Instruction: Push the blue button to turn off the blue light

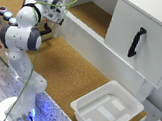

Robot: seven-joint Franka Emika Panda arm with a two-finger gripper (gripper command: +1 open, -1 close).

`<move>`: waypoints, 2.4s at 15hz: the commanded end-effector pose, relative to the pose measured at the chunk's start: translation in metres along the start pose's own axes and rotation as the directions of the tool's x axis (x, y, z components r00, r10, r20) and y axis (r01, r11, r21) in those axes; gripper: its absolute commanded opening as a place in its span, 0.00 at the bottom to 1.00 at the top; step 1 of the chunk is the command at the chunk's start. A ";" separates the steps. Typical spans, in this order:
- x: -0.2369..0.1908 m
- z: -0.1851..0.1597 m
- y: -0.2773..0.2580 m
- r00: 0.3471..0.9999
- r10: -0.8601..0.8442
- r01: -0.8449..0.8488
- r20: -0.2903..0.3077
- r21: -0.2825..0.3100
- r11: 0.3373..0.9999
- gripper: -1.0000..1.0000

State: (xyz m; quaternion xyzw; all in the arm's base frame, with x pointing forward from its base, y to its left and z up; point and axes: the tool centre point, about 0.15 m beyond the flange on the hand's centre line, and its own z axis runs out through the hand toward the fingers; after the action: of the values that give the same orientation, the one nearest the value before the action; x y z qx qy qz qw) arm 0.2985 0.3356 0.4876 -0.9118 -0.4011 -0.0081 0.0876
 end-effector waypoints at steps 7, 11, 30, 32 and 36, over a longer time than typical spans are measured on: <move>-0.009 -0.018 -0.181 0.938 -0.340 0.344 0.063 -0.052 0.938 1.00; 0.023 -0.009 -0.211 0.937 -0.341 0.345 0.079 -0.054 0.937 1.00; 0.070 0.033 -0.238 0.904 -0.373 0.406 0.209 -0.145 0.902 0.00; 0.068 0.040 -0.232 0.910 -0.355 0.389 0.213 -0.144 0.910 0.00; 0.067 0.059 -0.219 0.922 -0.318 0.349 0.219 -0.122 0.929 0.00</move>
State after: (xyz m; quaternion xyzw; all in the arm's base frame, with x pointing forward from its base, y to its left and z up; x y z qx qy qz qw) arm 0.1658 0.5223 0.4771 -0.8176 -0.5747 -0.0199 0.0274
